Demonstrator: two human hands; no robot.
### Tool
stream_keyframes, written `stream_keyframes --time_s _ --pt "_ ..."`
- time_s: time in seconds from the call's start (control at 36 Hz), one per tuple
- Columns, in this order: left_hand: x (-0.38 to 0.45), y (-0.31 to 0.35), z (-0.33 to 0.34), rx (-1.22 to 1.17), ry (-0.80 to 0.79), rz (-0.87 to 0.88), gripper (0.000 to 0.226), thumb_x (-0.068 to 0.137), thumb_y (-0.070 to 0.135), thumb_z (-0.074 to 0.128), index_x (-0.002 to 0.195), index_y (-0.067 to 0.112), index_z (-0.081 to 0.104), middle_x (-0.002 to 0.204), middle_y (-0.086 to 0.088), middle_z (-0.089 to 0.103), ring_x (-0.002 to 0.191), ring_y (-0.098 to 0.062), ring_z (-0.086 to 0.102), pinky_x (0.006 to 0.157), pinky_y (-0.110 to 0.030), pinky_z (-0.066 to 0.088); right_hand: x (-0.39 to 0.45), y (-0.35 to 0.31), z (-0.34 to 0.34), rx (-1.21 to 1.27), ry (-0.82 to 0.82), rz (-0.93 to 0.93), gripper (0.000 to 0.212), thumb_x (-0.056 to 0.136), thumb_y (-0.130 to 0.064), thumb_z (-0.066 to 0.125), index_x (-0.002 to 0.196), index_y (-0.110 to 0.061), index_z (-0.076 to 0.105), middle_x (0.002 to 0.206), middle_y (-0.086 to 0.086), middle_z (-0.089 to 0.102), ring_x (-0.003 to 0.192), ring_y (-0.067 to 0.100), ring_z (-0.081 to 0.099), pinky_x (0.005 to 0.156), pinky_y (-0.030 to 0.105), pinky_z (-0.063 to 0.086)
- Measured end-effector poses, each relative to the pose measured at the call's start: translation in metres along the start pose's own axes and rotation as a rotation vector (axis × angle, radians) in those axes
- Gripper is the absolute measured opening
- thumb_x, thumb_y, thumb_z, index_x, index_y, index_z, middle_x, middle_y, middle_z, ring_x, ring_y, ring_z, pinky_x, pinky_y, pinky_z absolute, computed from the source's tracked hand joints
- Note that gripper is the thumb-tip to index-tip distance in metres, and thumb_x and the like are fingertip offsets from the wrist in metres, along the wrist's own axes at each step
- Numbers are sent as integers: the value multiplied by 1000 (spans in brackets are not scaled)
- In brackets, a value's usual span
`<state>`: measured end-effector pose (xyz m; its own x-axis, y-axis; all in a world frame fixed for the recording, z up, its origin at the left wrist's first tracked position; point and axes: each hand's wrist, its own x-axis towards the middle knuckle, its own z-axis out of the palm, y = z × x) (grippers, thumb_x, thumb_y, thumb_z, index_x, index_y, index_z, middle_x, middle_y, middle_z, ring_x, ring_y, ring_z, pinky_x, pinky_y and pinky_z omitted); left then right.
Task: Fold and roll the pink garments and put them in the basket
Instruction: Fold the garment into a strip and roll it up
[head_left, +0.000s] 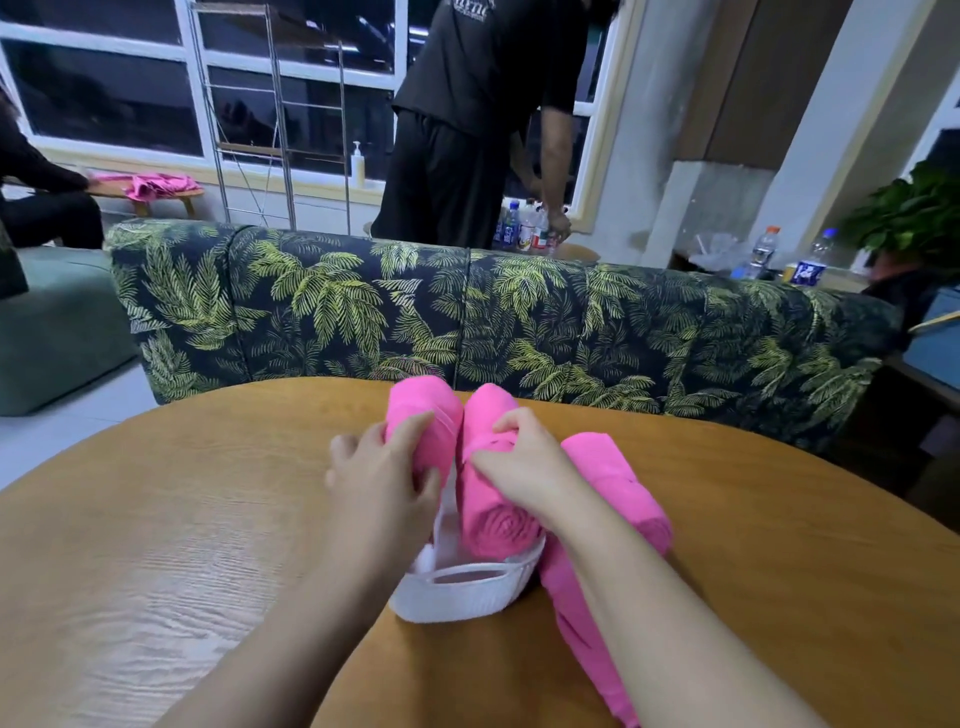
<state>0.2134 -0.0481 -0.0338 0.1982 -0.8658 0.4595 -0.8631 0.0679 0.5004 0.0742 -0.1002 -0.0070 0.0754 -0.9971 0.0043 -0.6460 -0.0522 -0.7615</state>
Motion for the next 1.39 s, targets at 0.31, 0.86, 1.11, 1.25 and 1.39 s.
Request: stream_keyframes --time_s 0.31,0.86,1.11,1.25,1.39 --pt "-7 9 1 367 -587 10 47 84 61 40 127 45 50 123 -5 39 122 -28 34 100 -42 28 -17 7 19 -471 -127 -31 61 88 -23 49 144 -11 27 137 14 49 129 33 40 105 37 26" --pt "14 -15 31 488 -661 230 59 100 45 21 153 18 17 161 -1 14 149 -18 7 120 -43 -1 1 31 17 -401 -348 -257 42 102 -29 35 132 -5 52 145 11 44 135 24 37 113 37 28" --pt "-32 42 41 18 -142 619 36 81 38 42 90 25 74 93 8 71 90 -16 68 95 -42 46 -5 104 -40 -280 362 -117 31 91 -17 49 117 -17 65 128 4 56 120 24 44 101 25 29" --pt "-54 65 58 92 -201 917 30 78 29 45 88 27 74 90 10 69 79 -13 63 85 -29 43 -2 137 -62 -334 161 148 60 87 -41 60 142 -25 43 141 9 48 127 30 46 101 34 38" --pt "-79 86 76 136 -338 831 35 85 32 39 92 24 73 84 4 67 60 -16 63 51 -26 52 -19 133 -74 -325 106 204 70 77 -34 69 140 -20 41 133 9 56 121 30 52 92 32 44"
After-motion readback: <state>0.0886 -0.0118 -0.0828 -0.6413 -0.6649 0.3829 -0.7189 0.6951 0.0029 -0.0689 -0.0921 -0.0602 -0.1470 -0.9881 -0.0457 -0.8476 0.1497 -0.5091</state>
